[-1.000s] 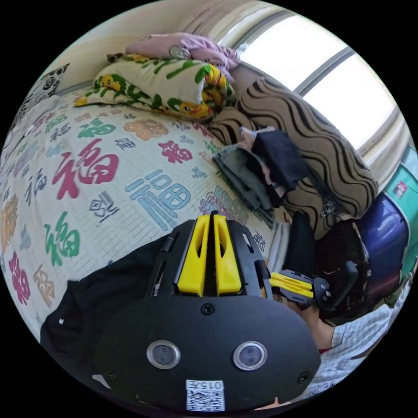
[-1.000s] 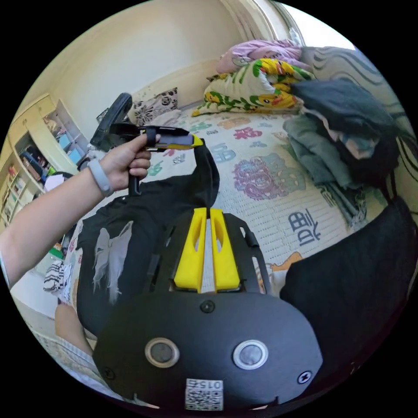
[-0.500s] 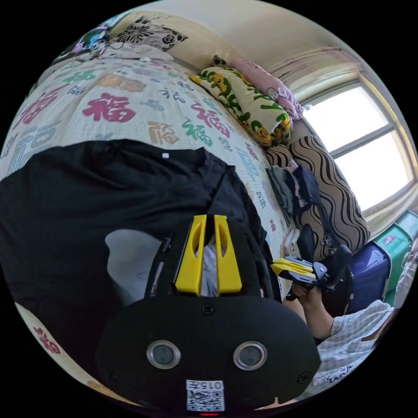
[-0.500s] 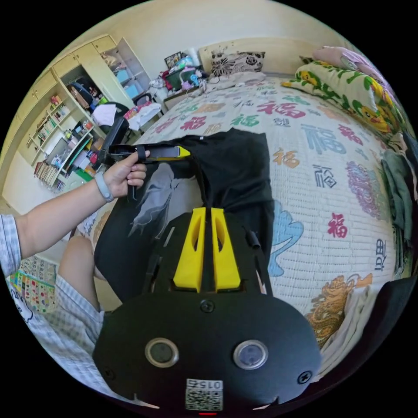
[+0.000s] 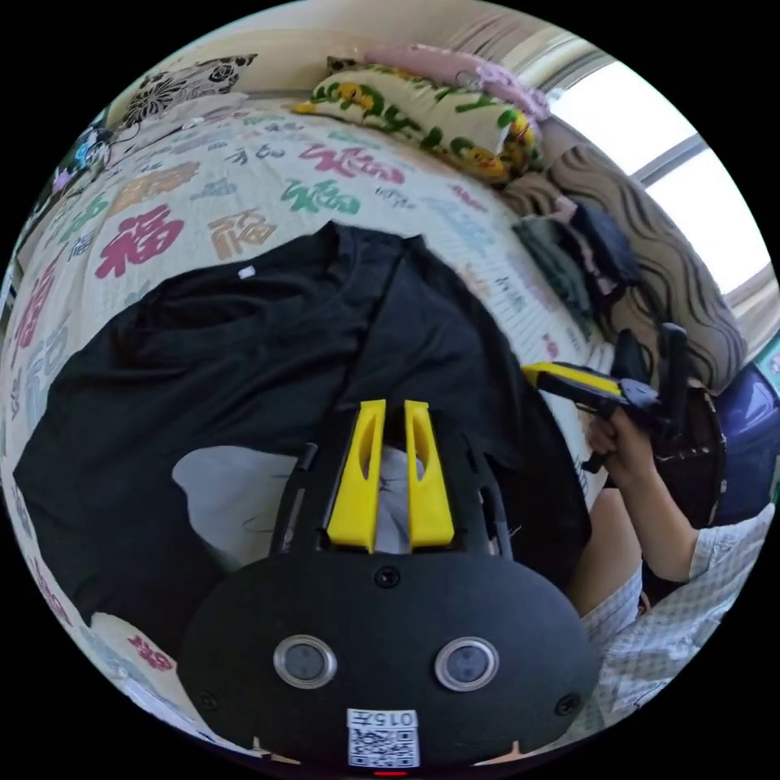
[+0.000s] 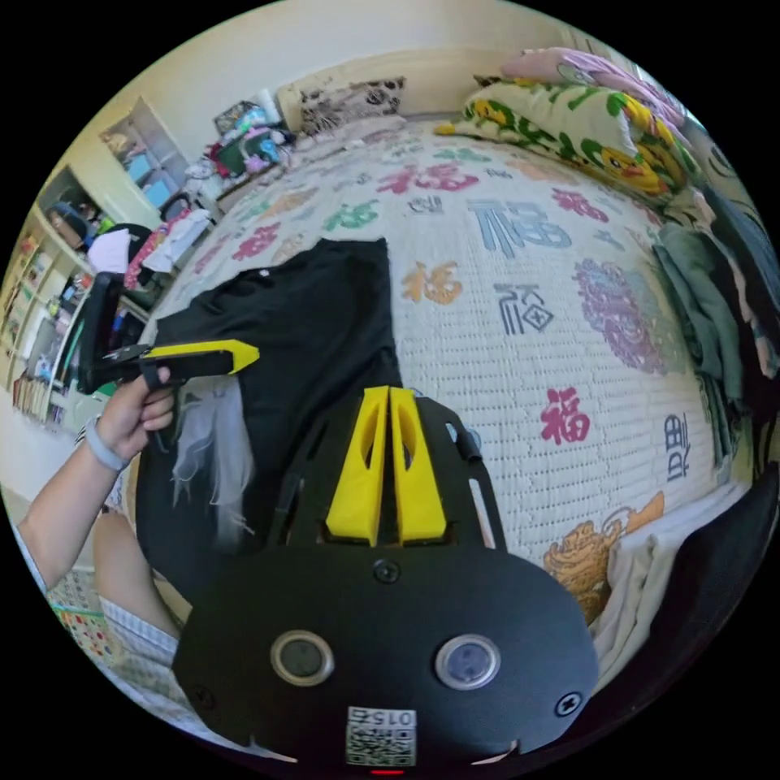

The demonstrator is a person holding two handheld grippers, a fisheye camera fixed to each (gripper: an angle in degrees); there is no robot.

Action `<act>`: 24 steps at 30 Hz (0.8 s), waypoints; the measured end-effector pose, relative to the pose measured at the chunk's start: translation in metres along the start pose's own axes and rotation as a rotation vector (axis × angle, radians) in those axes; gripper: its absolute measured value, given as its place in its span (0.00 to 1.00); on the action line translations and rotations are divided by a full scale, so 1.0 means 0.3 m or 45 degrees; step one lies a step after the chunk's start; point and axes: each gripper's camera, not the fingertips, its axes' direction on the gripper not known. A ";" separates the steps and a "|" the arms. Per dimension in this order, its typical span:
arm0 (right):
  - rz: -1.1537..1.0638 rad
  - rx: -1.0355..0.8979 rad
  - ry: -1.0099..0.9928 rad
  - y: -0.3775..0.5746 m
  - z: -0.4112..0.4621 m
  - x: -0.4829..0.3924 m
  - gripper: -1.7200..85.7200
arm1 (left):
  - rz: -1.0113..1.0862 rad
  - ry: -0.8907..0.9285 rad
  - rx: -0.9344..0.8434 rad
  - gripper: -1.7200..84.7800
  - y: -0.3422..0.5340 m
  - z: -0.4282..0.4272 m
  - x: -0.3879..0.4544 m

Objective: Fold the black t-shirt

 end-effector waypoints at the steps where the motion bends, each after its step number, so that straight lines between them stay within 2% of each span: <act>1: 0.014 0.039 -0.060 0.014 -0.008 0.022 0.02 | 0.017 -0.031 -0.015 0.07 -0.021 -0.011 0.004; 3: 0.061 0.084 -0.129 0.034 -0.027 0.064 0.02 | 0.087 -0.077 0.031 0.08 -0.079 -0.043 0.030; 6: 0.104 0.174 -0.242 0.042 -0.048 0.116 0.06 | 0.150 -0.015 0.139 0.10 -0.231 -0.055 0.088; 10: 0.051 0.095 -0.279 -0.042 0.019 0.102 0.10 | 0.125 0.001 0.072 0.13 -0.457 0.117 0.142; 13: -0.004 0.015 -0.259 -0.090 0.079 0.071 0.08 | 0.052 0.059 0.006 0.10 -0.529 0.255 0.142; 15: -0.026 0.023 -0.249 -0.098 0.085 0.067 0.06 | 0.026 0.046 -0.023 0.05 -0.539 0.309 0.138; 17: 0.017 0.052 -0.264 -0.097 0.082 0.088 0.04 | -0.038 0.105 0.062 0.04 -0.528 0.318 0.111; 24: 0.222 0.123 -0.489 -0.095 0.124 0.137 0.02 | -0.121 0.195 0.138 0.08 -0.411 0.330 0.059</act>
